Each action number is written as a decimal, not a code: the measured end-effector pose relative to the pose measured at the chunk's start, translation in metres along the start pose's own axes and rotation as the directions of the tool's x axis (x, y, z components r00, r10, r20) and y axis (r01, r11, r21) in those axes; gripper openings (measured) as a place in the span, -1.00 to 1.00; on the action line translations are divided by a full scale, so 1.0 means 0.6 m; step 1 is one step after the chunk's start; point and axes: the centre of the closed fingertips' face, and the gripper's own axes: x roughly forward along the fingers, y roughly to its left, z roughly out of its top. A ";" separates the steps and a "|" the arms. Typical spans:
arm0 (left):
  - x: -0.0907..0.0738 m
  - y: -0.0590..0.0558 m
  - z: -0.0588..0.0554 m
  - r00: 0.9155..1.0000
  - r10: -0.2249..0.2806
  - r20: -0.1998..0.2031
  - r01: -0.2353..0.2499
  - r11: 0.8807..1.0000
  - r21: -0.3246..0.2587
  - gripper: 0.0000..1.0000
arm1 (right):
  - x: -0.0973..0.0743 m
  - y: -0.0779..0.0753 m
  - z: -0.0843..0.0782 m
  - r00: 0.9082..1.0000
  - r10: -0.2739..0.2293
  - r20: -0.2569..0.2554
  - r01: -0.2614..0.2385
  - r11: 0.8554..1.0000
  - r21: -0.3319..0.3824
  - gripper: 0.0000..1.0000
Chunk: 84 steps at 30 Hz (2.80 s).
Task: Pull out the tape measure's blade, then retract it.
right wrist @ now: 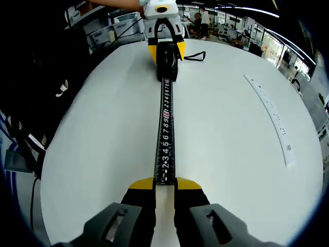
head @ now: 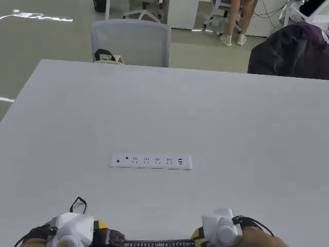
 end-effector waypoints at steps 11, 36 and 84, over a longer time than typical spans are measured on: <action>-0.001 -0.001 0.003 1.000 0.000 -0.007 0.000 1.000 -0.002 -0.39 | -0.009 0.000 -0.018 1.000 -0.005 -0.001 0.005 1.000 0.009 -0.79; 0.001 0.000 0.001 1.000 -0.009 -0.011 0.009 1.000 -0.006 -0.37 | -0.023 -0.003 -0.043 0.999 -0.020 -0.046 0.019 1.000 -0.016 -0.76; -0.078 -0.039 -0.037 0.989 0.145 0.012 -0.137 0.958 -0.250 0.10 | -0.083 0.024 -0.028 0.944 -0.330 -0.011 0.321 0.910 0.263 0.22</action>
